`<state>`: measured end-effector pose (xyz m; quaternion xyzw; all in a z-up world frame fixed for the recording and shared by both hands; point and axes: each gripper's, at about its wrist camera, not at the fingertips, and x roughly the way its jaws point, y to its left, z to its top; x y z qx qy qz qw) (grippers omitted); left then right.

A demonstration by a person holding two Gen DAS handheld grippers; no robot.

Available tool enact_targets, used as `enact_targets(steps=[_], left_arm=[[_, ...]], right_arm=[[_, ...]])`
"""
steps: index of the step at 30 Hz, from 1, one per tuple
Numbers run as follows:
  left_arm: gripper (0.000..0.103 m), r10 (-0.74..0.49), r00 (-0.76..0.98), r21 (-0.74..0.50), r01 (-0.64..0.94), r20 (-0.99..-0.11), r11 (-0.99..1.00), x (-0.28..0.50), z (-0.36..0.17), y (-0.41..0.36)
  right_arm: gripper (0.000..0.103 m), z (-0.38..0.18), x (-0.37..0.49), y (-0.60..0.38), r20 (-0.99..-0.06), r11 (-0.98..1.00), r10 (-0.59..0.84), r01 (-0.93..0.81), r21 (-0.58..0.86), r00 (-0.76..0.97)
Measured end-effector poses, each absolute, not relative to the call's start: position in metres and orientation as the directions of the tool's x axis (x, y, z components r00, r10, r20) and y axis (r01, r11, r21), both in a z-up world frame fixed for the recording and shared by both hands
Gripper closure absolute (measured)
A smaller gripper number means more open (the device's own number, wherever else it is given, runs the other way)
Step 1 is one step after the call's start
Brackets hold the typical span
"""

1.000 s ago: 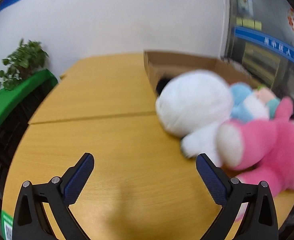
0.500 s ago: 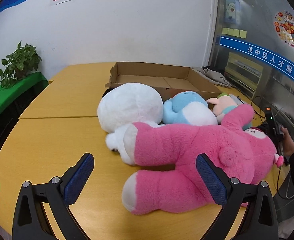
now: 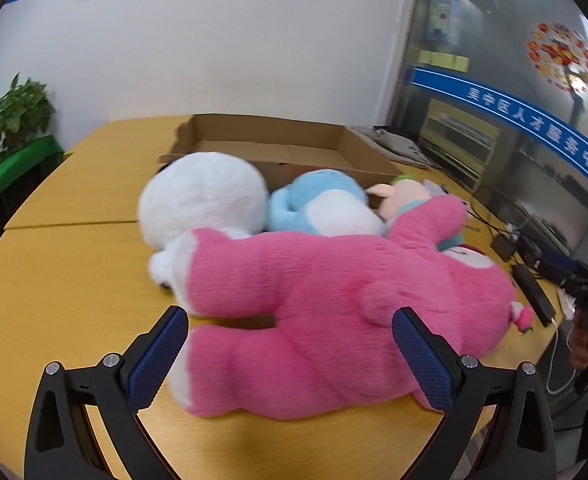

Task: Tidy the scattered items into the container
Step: 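Move both tools toward the large pink bear lying on the table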

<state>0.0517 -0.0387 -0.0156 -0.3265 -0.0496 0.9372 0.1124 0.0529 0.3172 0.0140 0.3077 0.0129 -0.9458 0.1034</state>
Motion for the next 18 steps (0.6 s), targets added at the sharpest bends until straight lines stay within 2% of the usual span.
enact_targets(steps=[2,5,18], left_arm=[[0.0,0.254,-0.754,-0.15,-0.205,-0.606,-0.967,0.055,-0.015,-0.026],[0.0,0.275,-0.739,-0.163,-0.222,-0.615,-0.961,0.059,-0.017,-0.016],[0.0,0.302,-0.718,-0.202,-0.224,-0.627,-0.953,0.062,-0.02,-0.007]], right_arm=[[0.001,0.003,0.052,0.29,-0.626,-0.977,-0.187,0.207,0.042,-0.757],[0.001,-0.007,0.055,0.255,-0.652,-0.985,-0.115,0.172,-0.025,-0.749],[0.001,-0.009,0.074,0.223,-0.657,-0.982,-0.095,0.18,-0.063,-0.748]])
